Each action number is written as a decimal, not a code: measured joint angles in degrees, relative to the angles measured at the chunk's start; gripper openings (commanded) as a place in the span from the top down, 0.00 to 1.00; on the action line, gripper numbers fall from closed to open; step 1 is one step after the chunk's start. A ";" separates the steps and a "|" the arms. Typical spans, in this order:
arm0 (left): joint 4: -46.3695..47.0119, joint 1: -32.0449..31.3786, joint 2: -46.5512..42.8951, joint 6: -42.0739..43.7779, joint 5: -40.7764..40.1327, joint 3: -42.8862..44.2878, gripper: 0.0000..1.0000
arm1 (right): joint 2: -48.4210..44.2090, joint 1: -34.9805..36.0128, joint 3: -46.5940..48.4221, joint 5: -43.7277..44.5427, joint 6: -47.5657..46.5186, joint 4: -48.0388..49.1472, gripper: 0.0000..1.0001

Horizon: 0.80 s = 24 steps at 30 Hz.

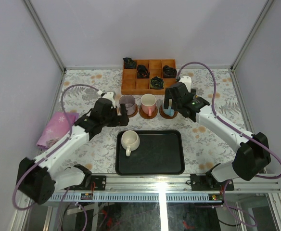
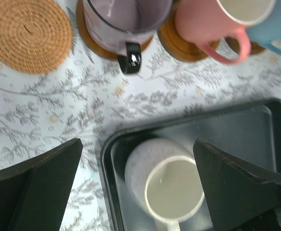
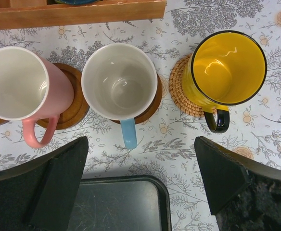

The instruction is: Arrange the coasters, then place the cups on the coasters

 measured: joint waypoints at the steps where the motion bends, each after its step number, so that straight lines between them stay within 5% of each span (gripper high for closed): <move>1: -0.96 -0.09 -2.58 -0.09 1.31 -1.05 0.00 | 0.00 -0.02 0.00 -0.22 0.00 -0.04 0.01; 10: -8.63 -4.48 -19.28 -4.74 8.68 -6.93 0.00 | 0.57 -0.04 0.96 -0.96 -0.02 -0.61 0.01; 19: -12.96 -18.69 -17.27 -9.70 7.26 -8.68 0.00 | 1.03 -0.04 1.88 -0.98 -0.04 -0.94 0.01; 24: -13.73 -20.09 -16.20 -11.19 5.62 -9.81 0.01 | 1.03 -0.07 1.88 -0.98 0.09 -1.66 0.01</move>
